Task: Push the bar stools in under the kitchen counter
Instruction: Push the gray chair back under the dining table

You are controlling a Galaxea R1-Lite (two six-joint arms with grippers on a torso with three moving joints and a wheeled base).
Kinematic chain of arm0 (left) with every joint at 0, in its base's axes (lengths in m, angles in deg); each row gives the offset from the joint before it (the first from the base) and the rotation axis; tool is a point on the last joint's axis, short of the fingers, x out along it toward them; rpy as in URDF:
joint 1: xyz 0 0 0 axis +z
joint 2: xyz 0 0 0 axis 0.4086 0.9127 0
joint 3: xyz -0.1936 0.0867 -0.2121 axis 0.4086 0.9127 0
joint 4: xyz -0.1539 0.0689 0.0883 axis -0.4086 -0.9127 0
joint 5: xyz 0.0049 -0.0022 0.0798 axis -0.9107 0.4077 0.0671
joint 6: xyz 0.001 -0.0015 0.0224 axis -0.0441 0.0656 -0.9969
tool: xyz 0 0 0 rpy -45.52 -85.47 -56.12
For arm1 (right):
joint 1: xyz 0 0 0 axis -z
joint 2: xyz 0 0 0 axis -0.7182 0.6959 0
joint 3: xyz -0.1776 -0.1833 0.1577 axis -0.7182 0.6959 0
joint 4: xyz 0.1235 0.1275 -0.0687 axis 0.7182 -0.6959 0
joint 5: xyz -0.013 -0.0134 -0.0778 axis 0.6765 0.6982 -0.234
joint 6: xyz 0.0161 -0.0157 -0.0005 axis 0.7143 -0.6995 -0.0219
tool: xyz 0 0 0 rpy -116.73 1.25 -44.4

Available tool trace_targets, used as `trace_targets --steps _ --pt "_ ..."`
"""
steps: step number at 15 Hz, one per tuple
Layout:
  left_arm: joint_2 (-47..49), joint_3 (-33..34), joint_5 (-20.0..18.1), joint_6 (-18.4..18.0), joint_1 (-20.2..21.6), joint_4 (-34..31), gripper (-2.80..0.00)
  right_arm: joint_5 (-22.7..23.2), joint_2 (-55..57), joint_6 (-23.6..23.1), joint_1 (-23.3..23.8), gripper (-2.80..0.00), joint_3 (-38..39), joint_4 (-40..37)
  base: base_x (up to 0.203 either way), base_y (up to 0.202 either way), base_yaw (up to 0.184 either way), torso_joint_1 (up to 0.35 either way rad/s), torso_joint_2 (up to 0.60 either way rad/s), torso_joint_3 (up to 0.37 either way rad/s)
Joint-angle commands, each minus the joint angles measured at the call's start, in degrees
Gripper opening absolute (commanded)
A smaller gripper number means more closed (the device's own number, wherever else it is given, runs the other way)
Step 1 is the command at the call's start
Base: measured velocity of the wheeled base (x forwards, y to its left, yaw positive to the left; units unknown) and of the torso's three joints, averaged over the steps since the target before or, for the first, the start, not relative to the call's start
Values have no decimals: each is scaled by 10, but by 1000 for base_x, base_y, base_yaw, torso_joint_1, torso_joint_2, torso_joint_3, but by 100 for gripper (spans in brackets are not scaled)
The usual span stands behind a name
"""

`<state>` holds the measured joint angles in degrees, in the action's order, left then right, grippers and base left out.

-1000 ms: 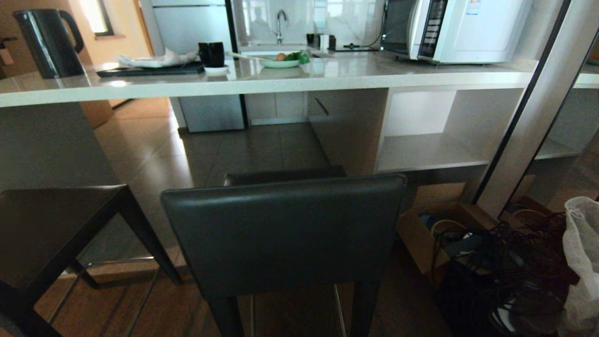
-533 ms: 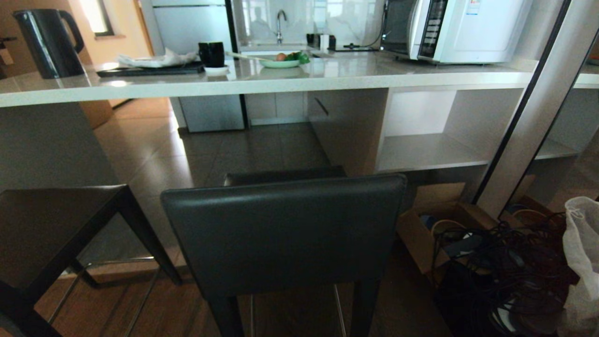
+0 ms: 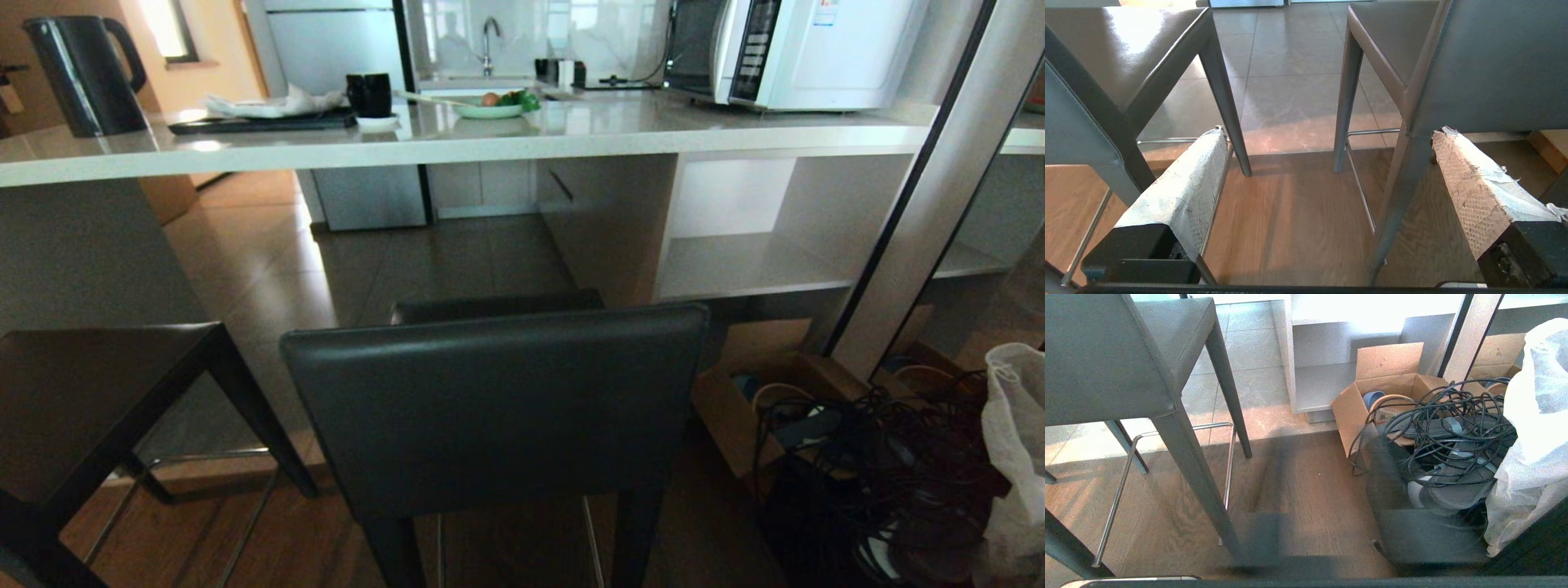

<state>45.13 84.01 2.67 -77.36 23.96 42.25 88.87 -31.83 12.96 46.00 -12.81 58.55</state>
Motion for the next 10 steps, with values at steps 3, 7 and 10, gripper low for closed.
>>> trace_targets --steps 3,7,10 --pt "2 0 0 1 1 1 0 0 1 0 0 -280 0 0 0 0 0 0 0 0" --pt "2 0 -1 1 0 1 0 0 1 1 0 -280 0 0 0 0 0 0 0 0" --pt "2 0 0 3 1 1 0 0 1 1 0 -280 0 0 0 0 0 0 0 0"
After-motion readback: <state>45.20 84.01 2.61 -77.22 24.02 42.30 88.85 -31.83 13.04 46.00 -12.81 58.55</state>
